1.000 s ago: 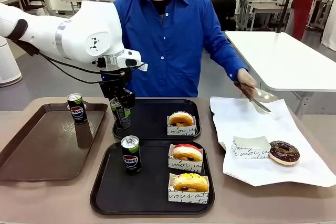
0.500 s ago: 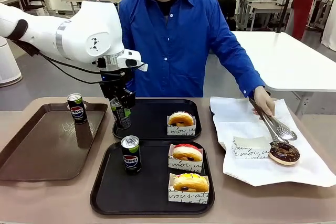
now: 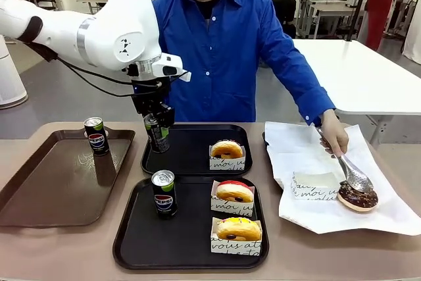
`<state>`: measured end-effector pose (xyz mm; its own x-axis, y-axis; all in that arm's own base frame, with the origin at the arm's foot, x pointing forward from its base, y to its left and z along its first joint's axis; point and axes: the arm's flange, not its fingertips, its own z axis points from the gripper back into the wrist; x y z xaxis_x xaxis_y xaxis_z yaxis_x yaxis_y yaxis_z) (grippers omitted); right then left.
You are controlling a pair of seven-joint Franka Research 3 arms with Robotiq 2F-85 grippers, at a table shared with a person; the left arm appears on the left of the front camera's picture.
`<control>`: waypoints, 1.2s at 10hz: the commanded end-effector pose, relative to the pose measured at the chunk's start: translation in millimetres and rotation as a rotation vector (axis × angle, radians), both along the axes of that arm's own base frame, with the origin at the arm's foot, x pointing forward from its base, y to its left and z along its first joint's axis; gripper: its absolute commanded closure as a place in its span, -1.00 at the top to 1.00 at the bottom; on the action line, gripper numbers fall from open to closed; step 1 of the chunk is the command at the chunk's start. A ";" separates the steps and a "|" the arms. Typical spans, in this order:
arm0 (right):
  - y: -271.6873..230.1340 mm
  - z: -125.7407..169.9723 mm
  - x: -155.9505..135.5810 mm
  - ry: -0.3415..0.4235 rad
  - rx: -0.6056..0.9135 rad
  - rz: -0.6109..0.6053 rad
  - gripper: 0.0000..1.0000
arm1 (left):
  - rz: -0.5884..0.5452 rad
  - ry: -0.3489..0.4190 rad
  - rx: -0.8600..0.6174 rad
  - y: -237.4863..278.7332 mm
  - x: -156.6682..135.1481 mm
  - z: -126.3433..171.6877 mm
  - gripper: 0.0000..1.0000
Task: Set up donuts and drinks on trays.
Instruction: Pick up one Pepsi coke from the Handle tray and place it on the Flat Tray without a Pepsi coke.
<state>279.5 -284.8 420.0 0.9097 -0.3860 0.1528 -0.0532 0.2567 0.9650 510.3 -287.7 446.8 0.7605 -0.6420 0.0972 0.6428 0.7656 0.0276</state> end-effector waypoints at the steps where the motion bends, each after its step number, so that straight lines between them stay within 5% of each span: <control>1: -0.2 0.7 -0.4 -0.005 0.009 0.001 1.00 | 0.003 0.003 0.036 -17.3 18.1 9.4 0.16; 5: -0.2 0.7 -0.4 -0.005 0.009 0.001 1.00 | 0.012 0.053 0.084 -38.4 50.7 -11.2 0.16; 11: -0.2 0.7 -0.4 -0.005 0.009 0.001 1.00 | 0.003 0.147 0.106 -26.7 51.2 -56.5 0.16; 12: -0.2 0.7 -0.4 -0.005 0.009 0.001 1.00 | -0.001 0.146 0.082 -23.5 44.5 -51.6 1.00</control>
